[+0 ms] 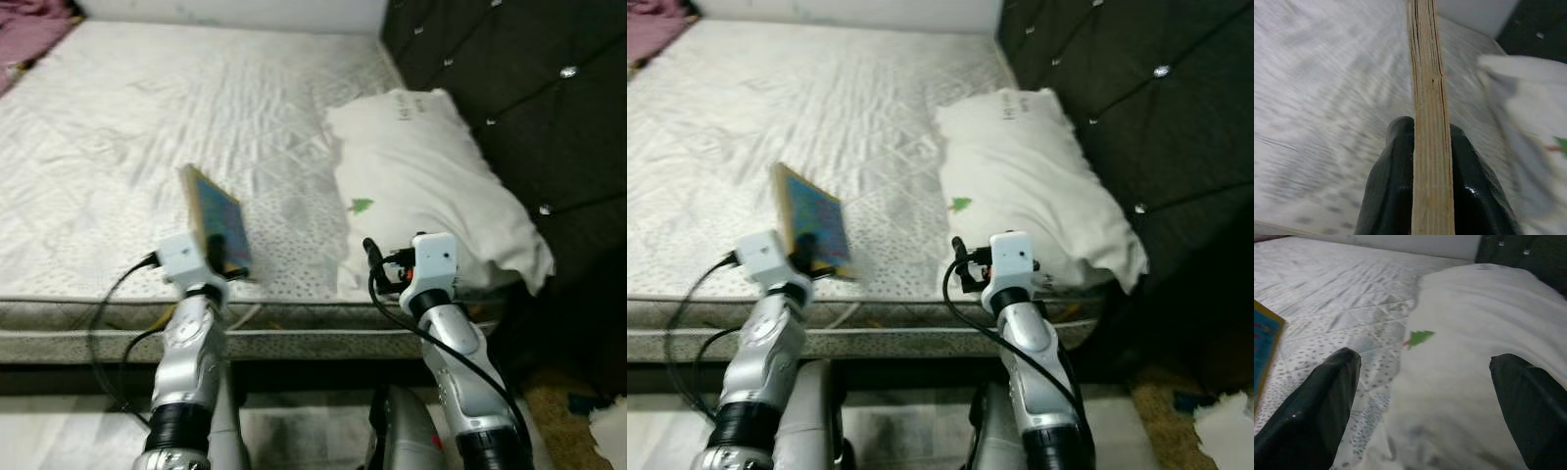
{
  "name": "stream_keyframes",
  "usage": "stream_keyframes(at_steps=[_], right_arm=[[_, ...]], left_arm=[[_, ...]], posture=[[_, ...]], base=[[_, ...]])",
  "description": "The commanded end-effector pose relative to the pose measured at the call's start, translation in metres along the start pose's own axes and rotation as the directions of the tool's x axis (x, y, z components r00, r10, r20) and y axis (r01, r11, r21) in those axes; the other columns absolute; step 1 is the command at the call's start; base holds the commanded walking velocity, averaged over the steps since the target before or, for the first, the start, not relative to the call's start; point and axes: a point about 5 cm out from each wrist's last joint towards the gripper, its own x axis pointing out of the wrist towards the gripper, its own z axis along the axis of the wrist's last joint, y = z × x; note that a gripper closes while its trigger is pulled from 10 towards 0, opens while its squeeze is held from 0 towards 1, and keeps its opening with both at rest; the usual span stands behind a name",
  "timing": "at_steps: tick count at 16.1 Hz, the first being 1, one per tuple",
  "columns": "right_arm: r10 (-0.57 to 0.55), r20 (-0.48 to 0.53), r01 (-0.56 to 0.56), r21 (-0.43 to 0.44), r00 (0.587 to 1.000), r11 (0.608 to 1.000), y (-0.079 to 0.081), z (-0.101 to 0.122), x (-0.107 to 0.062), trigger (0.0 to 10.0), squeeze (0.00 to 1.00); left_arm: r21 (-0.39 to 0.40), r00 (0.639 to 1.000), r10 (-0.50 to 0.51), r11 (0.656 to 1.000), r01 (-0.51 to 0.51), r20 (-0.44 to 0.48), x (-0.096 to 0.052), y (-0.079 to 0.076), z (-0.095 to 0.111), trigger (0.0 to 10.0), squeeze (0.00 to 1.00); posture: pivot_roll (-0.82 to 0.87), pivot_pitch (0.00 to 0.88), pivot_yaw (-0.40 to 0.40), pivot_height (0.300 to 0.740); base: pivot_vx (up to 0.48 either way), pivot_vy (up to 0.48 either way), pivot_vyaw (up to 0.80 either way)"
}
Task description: Clean up the room
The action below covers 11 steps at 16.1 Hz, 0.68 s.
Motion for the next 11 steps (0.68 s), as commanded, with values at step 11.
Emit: stream_keyframes(at_steps=[11], right_arm=[[-0.024, -0.051, 0.024, 0.007, 0.998, 1.0, -0.015, 0.002, -0.034, 10.0, 0.0]], left_arm=[[-0.167, 0.978, -0.175, 0.974, 0.156, -0.109, 0.035, -0.002, 0.007, 10.0, 0.0]], posture=[[-0.09, 0.047, -0.038, 0.573]], base=[[0.0, 0.0, 0.0]])
